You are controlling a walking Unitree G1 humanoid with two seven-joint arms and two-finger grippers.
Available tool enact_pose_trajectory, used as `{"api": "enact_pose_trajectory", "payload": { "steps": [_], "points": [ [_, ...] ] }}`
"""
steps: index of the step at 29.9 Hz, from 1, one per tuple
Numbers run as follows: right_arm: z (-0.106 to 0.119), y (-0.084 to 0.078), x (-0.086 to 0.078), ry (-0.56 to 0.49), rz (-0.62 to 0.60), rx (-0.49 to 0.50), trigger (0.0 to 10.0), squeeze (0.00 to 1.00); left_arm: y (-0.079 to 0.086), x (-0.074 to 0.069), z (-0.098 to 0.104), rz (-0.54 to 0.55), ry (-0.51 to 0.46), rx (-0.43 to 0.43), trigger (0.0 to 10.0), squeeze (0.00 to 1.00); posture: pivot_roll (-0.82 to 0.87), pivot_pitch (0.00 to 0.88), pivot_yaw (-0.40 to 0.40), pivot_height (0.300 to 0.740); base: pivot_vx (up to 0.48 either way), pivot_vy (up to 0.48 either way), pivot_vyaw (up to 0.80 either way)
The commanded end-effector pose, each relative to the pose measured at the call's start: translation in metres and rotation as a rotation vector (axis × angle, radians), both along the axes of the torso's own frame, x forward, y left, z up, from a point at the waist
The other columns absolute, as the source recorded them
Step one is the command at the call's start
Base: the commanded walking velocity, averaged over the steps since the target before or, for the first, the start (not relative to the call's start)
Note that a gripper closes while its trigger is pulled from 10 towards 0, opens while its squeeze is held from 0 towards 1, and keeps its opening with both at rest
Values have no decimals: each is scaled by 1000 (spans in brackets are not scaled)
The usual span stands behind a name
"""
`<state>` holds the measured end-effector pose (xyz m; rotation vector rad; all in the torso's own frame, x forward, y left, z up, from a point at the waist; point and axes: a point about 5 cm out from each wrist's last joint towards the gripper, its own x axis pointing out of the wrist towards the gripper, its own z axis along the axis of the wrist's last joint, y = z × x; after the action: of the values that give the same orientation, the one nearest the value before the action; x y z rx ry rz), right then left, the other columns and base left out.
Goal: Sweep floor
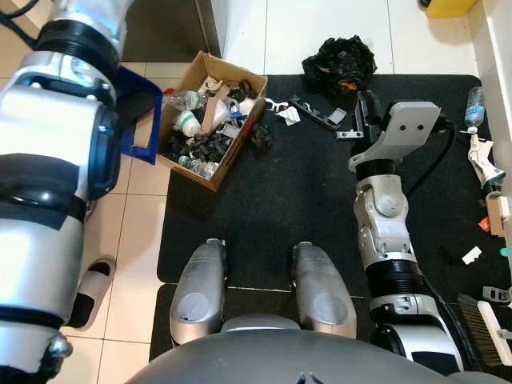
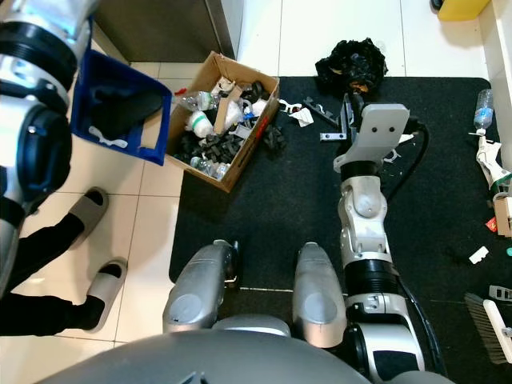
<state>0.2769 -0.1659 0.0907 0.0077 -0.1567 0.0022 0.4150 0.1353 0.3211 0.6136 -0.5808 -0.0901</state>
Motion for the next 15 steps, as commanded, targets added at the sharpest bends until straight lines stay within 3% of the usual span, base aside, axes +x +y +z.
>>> {"api": "enact_pose_trajectory", "payload": {
  "steps": [1, 3, 4, 6, 8, 9, 15],
  "points": [
    [-3, 1, -3, 15, -9, 7, 10000, 0, -9, -3, 25, -34, -70, 9, 10000, 0, -52, 111, 155, 740, 0, 0, 0],
    [-3, 1, -3, 15, -9, 7, 10000, 0, -9, -3, 25, -34, -70, 9, 10000, 0, -52, 111, 155, 740, 0, 0, 0],
    [-4, 0, -4, 18, -14, 9, 10000, 0, -11, -3, 18, -15, -72, 104, 10000, 0, -54, 107, 162, 740, 0, 0, 0],
    [-4, 0, -4, 19, -16, 10, 10000, 0, -12, -2, 14, -8, -71, 149, 10000, 0, -54, 107, 162, 740, 0, 0, 0],
    [-4, 0, -4, 20, -19, 12, 10000, 0, -11, -2, 14, -15, -55, 107, 10000, 0, -52, 105, 161, 740, 0, 0, 0],
    [-4, 0, -4, 19, -20, 13, 10000, 0, -9, -2, 19, -25, -47, 39, 10000, 0, -50, 103, 158, 740, 0, 0, 0],
    [-4, 1, -3, 19, -18, 11, 10000, 0, -8, -1, 19, -9, -51, 76, 10000, 0, -47, 98, 157, 740, 0, 0, 0]
  ]
}}
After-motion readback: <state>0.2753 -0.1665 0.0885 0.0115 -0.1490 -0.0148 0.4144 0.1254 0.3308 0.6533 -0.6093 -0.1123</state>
